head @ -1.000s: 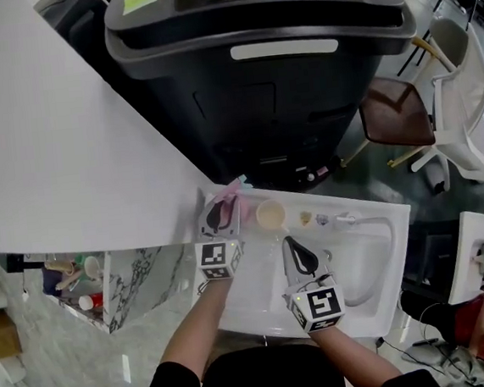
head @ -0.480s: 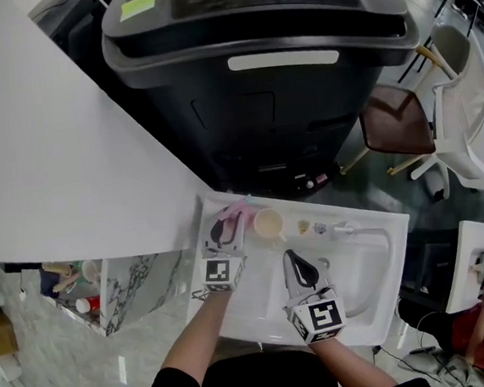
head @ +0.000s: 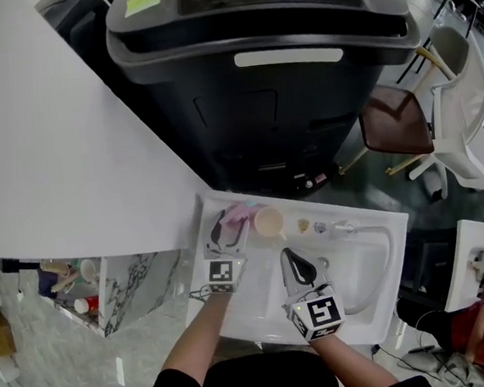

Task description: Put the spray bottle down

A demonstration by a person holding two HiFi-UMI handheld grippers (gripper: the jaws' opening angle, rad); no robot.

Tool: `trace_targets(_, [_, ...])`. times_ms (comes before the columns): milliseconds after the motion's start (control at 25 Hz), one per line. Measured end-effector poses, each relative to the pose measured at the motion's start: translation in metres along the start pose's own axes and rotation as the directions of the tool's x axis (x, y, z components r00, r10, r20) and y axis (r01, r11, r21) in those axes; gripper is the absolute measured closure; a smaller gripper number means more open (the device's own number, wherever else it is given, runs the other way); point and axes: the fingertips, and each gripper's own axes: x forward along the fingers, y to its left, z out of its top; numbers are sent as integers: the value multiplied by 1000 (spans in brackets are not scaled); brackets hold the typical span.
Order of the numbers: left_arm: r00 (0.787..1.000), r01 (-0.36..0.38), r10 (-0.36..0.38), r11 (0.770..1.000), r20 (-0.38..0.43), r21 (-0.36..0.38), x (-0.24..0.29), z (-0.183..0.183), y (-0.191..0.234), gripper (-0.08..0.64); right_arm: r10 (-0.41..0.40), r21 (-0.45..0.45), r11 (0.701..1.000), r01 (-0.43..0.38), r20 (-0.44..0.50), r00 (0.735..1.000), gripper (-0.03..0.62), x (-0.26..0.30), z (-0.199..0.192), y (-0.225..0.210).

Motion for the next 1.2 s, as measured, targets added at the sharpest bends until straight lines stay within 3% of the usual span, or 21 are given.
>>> trace_targets(240, [1000,9,-9,998,12,-55,-10,-1,6,273,5,-30,1000,-6,-1,1000,594,-5,4,3])
trace_targets(480, [1000,21,-24,991,-19,-134,-58,10,-4,270,-31,-19,999,31,11,999,594,-23,2,11])
trace_targets(640, [997,66,-69,986,-17,-152,-100,28,-27,276,-51,-30,998,51,12,999,594,-37,-4,28])
trace_targets(800, [996,87,-89,979,-3,-184,-162,49,-51,389,-94,-37,995,96,37,995,594,-67,-6,48])
trace_targets(920, [991,129,-130,961,9,-245,-217,55,-72,509,-138,-28,990,140,54,989,594,-100,-9,67])
trace_targets(1040, [983,180,-180,944,25,-275,-275,56,-91,523,-196,-46,979,199,57,979,594,-137,-22,99])
trace_targets(1200, [981,194,-195,947,23,-254,-357,53,-105,537,-217,-67,973,221,62,974,595,-195,-47,159])
